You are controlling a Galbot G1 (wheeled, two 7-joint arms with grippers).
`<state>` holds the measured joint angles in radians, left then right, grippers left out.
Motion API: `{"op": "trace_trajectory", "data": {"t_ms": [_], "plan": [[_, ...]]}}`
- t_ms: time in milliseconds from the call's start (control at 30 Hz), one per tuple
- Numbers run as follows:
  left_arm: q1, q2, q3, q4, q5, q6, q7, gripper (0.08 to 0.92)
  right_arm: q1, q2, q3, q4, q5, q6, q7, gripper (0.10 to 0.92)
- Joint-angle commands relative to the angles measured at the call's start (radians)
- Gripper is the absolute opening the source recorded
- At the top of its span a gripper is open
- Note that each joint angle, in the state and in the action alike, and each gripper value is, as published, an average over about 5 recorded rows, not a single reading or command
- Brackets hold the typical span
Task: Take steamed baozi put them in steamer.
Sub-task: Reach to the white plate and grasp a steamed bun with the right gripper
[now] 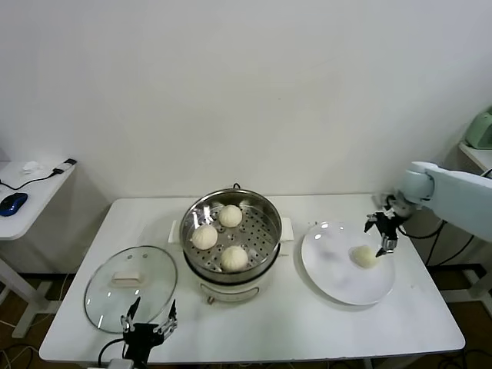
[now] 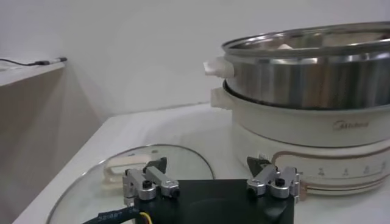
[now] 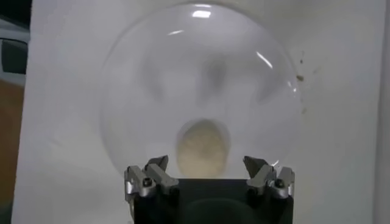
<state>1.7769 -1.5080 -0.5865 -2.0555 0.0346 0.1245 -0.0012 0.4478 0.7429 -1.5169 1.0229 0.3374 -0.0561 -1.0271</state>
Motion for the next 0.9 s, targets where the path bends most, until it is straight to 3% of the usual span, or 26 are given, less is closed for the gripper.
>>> {"op": "trace_trajectory", "data": {"t_ms": [33, 500, 767, 900], "plan": [[0.001, 0.0, -0.002, -0.002, -0.001, 0.001, 0.0, 0.823, -0.171, 0.024, 0.114, -0.088, -0.072, -0.037, 0.029, 0.823], [0.002, 0.002, 0.007, 0.012, 0.002, -0.002, 0.0, 0.823, -0.247, 0.08, 0.202, -0.153, -0.16, -0.032, 0.071, 0.818], [0.004, 0.002, 0.006, 0.012, 0.003, -0.004, -0.002, 0.823, -0.198, 0.069, 0.196, -0.102, -0.152, -0.028, 0.072, 0.653], [0.003, 0.003, 0.004, 0.01, 0.002, -0.004, -0.002, 0.823, -0.05, 0.035, 0.097, -0.009, -0.078, -0.037, 0.051, 0.622]]}}
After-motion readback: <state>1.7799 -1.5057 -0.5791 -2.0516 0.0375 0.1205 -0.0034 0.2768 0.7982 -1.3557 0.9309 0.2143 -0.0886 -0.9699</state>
